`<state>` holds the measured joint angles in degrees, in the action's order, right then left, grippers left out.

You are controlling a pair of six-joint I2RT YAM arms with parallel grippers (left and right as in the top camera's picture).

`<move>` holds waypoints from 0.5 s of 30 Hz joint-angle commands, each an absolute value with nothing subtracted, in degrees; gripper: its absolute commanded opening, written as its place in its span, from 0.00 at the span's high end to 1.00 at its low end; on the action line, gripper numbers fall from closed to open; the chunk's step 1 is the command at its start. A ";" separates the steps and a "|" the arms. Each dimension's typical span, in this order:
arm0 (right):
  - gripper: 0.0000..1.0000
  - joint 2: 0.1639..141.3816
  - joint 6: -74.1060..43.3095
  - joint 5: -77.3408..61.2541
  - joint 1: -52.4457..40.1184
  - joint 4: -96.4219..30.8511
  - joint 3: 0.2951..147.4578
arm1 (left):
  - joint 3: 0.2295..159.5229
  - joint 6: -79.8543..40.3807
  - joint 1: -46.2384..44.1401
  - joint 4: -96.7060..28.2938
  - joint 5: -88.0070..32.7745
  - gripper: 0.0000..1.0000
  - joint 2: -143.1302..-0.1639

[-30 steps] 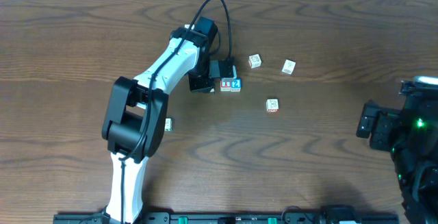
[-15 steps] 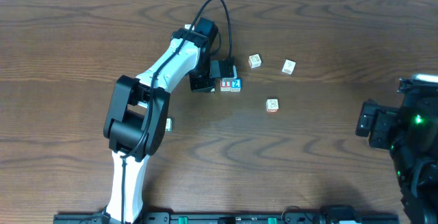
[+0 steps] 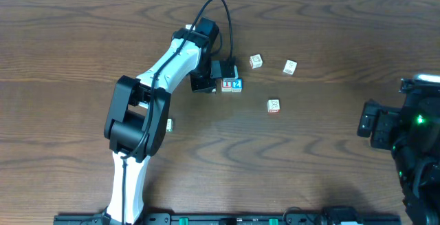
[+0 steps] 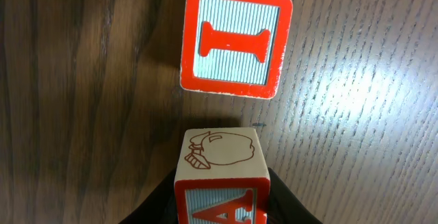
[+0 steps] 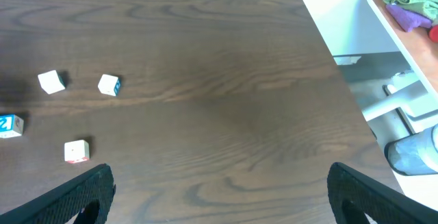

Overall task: Spell out Ai2
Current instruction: 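Lower the 'A' block onto the table left of the 'I' block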

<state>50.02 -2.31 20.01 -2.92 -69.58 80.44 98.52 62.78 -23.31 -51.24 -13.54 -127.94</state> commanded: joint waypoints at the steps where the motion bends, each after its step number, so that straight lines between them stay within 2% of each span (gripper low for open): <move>1: 0.01 50.11 -1.58 21.12 -2.15 -69.58 80.14 | 99.11 62.08 -23.27 -51.83 -13.54 0.73 -128.92; 15: 0.01 50.11 -1.58 21.21 -2.15 -69.58 80.14 | 99.11 61.60 -23.16 -51.83 -13.56 0.68 -128.92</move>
